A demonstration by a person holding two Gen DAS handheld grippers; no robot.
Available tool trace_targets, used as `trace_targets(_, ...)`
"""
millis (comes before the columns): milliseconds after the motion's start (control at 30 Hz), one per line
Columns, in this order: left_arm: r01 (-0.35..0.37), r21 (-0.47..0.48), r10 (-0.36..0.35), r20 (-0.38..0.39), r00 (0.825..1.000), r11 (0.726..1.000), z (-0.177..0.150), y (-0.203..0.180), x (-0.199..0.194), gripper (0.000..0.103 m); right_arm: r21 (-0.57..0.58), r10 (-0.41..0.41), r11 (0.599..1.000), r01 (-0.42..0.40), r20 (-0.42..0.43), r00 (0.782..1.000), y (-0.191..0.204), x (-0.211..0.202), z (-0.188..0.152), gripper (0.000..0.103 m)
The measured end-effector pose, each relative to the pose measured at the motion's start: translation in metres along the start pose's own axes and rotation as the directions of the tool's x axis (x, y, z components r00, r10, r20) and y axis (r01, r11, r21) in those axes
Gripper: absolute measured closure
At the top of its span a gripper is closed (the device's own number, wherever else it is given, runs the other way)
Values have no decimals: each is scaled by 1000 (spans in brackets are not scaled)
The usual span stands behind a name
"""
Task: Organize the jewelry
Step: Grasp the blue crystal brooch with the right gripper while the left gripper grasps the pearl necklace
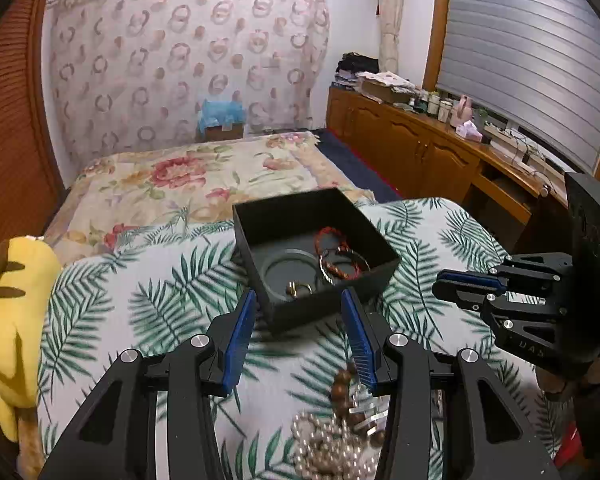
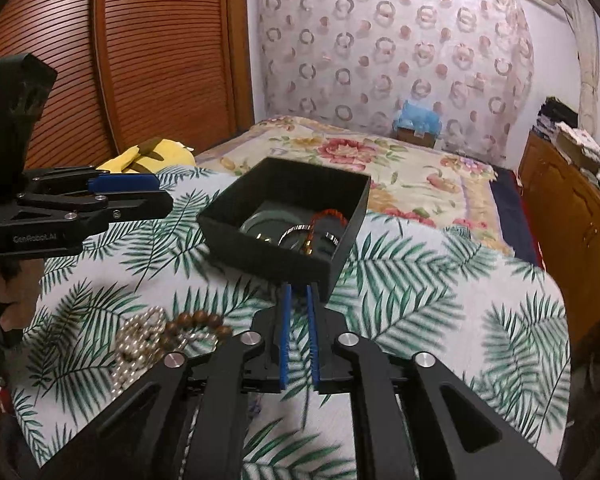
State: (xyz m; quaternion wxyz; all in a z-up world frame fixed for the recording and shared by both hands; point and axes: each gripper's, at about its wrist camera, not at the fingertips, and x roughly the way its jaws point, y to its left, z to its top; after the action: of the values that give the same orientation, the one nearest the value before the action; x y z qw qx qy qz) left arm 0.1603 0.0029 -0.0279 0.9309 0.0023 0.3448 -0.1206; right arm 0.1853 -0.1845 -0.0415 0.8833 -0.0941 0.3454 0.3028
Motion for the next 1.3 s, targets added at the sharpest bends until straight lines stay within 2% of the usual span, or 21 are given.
trace_targets(67,1,-1,-1,-3,1000,1000,-7,-3,-3,61,5,-1,1000,1,-5,1000,4,-2,-6,84)
trace_targets(400,4,-10,-4,-23,1000,1000,-36,-10,-16,61,21,11,1000,-10,-40,999,19,-7,-31,84)
trace_targets(567,2,-13,-2,-29,1000,1000,-47,-11,-21,60,35,20,999,-18,-45,999,24,-9,-35,70)
trace_targets(933,5,-28,-7,-69,998,1000,-80,-9,-24,60,76,31,997,-22,-119,992,24,10,-49,70)
trace_targets(1300,29,-32,-32,-94,995,999,-91,-10,-26,60,131,53,991,-31,-168,984,20,21,-53,70)
